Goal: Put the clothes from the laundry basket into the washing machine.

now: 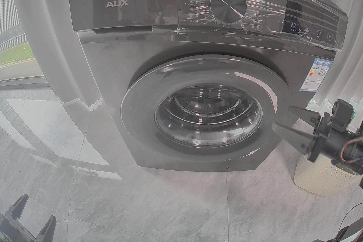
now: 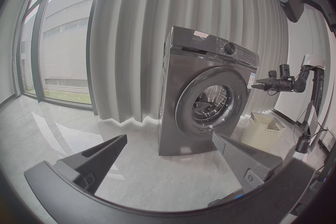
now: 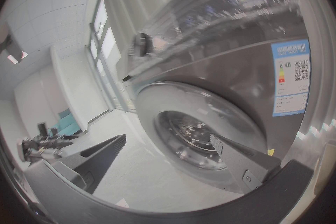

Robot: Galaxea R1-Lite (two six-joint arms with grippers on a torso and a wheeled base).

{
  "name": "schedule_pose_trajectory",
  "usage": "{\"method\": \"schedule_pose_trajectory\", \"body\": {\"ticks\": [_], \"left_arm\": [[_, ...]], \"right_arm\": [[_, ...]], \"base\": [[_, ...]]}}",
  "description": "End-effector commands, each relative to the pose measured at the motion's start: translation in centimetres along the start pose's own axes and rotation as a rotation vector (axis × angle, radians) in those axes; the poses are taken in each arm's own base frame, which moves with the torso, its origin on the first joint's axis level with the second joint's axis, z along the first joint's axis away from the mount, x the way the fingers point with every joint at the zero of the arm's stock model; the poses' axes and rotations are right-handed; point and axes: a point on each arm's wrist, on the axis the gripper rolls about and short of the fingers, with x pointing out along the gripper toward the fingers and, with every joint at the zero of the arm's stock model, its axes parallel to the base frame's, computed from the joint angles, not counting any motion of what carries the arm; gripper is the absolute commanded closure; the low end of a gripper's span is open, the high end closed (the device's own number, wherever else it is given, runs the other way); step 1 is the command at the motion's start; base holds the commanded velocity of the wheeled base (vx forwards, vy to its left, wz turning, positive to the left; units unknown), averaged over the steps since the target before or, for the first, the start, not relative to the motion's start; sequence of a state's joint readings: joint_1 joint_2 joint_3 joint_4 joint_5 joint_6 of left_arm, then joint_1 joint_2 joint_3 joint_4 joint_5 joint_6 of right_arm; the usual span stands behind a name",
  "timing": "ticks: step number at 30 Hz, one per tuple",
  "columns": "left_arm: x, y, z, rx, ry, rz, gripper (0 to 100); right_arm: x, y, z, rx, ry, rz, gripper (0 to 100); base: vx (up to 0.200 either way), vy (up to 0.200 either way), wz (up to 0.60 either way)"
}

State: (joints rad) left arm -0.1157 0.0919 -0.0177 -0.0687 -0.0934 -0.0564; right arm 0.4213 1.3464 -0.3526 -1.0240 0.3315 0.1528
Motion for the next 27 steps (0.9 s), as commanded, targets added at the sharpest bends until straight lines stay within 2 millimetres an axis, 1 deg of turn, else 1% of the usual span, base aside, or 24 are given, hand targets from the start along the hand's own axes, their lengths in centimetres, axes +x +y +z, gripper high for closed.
{"method": "schedule_pose_trajectory", "body": {"ticks": [1, 2, 5, 6, 7, 8, 9, 10, 13, 16, 20, 23, 27], "left_arm": [[0.1, 0.0, -0.5, 0.004, 0.019, 0.002, 0], [0.1, 0.0, -0.5, 0.004, 0.019, 0.002, 0], [0.1, 0.0, -0.5, 0.006, 0.019, 0.002, 0], [0.1, 0.0, -0.5, 0.006, 0.019, 0.002, 0], [0.1, 0.0, -0.5, 0.004, 0.019, 0.002, 0], [0.1, 0.0, -0.5, 0.004, 0.019, 0.002, 0], [0.1, 0.0, -0.5, 0.004, 0.019, 0.002, 0], [0.1, 0.0, -0.5, 0.004, 0.019, 0.002, 0], [0.1, 0.0, -0.5, 0.006, 0.019, 0.002, 0], [0.1, 0.0, -0.5, 0.004, 0.019, 0.000, 0], [0.1, 0.0, -0.5, -0.001, 0.019, -0.009, 0], [0.1, 0.0, -0.5, -0.004, 0.019, -0.009, 0], [0.1, 0.0, -0.5, -0.004, 0.019, -0.009, 0]], "right_arm": [[-7.3, 4.5, -0.4, -0.140, -0.081, 0.186, 0], [-7.4, 4.5, -0.4, -0.141, -0.081, 0.186, 0], [-10.3, 4.6, -0.6, -0.159, -0.108, 0.144, 0], [-10.3, 4.6, -0.6, -0.159, -0.108, 0.144, 0], [-11.4, 4.6, -0.7, -0.164, -0.117, 0.112, 0], [-11.4, 4.6, -0.7, -0.164, -0.117, 0.112, 0], [-12.5, 4.5, -0.8, -0.175, -0.131, 0.052, 0], [-12.7, 4.4, -0.7, -0.179, -0.136, 0.032, 0], [-14.9, 4.4, -1.3, -0.223, -0.176, -0.122, 0], [-16.4, 5.0, -1.6, -0.252, -0.223, -0.167, 0], [-17.8, 5.8, -1.8, -0.293, -0.286, -0.227, 0], [-18.7, 6.3, -2.6, -0.308, -0.306, -0.247, 0], [-20.1, 7.0, -5.2, -0.307, -0.297, -0.273, 0]], "base": [[0.000, 0.000, 0.00], [0.000, 0.000, 0.00], [0.000, 0.000, 0.00], [0.000, 0.000, 0.00], [0.000, 0.000, 0.00], [0.000, 0.000, 0.00], [0.000, 0.000, 0.00], [0.000, 0.000, 0.00], [0.000, 0.000, 0.00], [0.000, 0.000, 0.00], [0.000, 0.000, 0.00], [0.000, 0.000, 0.00], [0.000, 0.000, 0.00]]}}
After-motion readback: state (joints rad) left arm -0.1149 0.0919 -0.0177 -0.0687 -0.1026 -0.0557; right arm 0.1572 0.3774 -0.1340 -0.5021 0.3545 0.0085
